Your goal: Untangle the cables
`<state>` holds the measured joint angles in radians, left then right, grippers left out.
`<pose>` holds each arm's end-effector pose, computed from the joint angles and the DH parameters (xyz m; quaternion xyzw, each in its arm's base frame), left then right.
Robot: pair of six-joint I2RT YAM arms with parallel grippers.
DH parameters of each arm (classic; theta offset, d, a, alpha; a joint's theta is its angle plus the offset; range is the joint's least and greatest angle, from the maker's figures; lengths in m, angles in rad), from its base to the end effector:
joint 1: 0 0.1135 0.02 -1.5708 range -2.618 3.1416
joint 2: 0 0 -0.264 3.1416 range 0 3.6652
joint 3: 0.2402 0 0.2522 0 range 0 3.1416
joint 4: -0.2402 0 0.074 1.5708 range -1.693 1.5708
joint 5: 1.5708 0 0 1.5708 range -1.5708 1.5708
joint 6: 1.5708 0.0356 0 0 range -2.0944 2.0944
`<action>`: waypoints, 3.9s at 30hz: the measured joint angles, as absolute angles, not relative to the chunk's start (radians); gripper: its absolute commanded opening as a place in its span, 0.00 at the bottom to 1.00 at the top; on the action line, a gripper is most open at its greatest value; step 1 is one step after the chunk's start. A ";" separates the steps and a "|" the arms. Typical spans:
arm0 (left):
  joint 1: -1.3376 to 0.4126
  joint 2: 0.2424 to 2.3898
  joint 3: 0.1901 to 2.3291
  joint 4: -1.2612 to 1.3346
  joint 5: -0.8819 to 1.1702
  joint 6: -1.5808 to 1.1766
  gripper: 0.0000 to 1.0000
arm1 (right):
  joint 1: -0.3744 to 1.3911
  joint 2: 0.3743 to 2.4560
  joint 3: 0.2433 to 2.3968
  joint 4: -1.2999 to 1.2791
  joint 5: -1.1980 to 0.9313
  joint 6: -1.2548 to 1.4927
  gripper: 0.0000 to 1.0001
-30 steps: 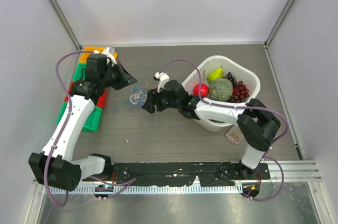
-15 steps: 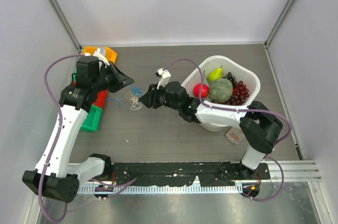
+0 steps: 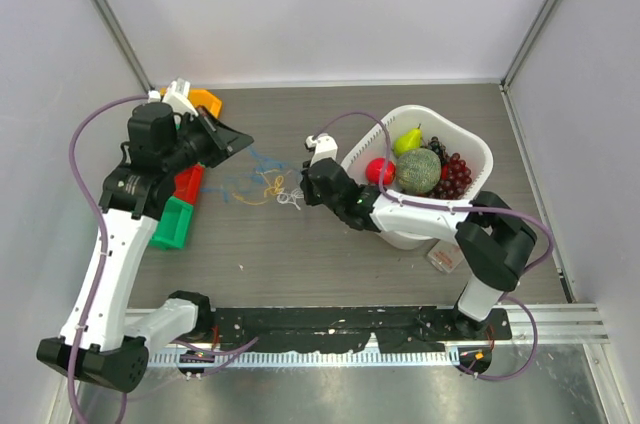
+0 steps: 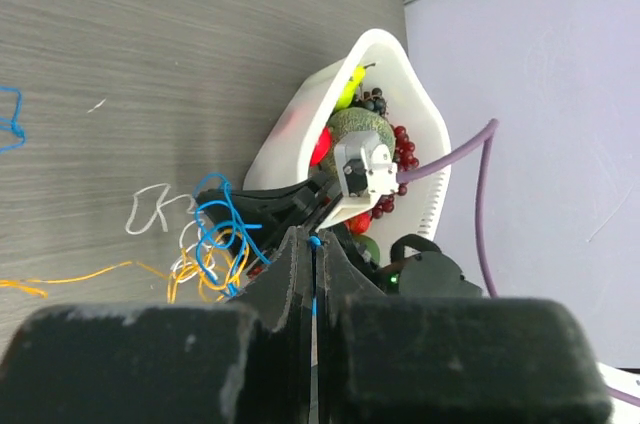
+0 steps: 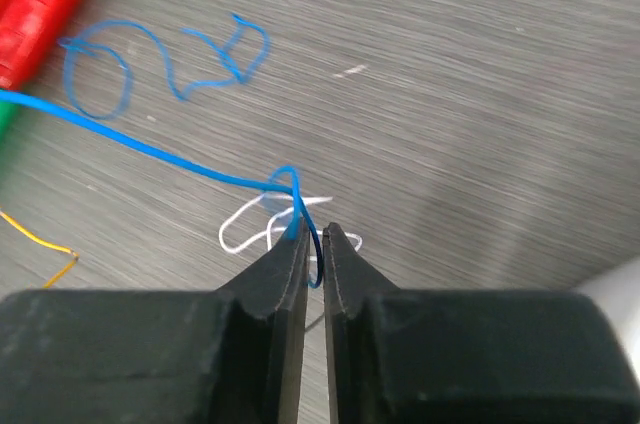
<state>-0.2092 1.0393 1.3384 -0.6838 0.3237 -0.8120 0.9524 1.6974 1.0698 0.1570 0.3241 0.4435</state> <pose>0.1957 -0.0531 0.4302 -0.1569 0.8082 -0.3861 0.4159 0.2312 0.3054 0.2313 -0.1301 0.8354 0.2262 0.4837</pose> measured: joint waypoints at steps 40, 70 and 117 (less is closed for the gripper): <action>-0.164 1.705 1.240 -0.748 -0.096 -0.468 0.00 | 0.945 1.377 1.090 -0.052 0.063 0.287 0.54; -0.164 1.084 1.421 -0.878 0.559 -0.512 0.00 | 0.733 1.587 1.303 0.025 -0.300 0.530 0.54; -0.163 0.967 1.598 -0.908 0.449 -0.516 0.00 | 0.570 1.594 1.080 0.207 -0.147 0.662 0.01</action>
<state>-0.1635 0.9668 1.5982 -0.9081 0.4492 -0.5159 0.5701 1.5940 1.0801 0.2073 -0.1467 0.6624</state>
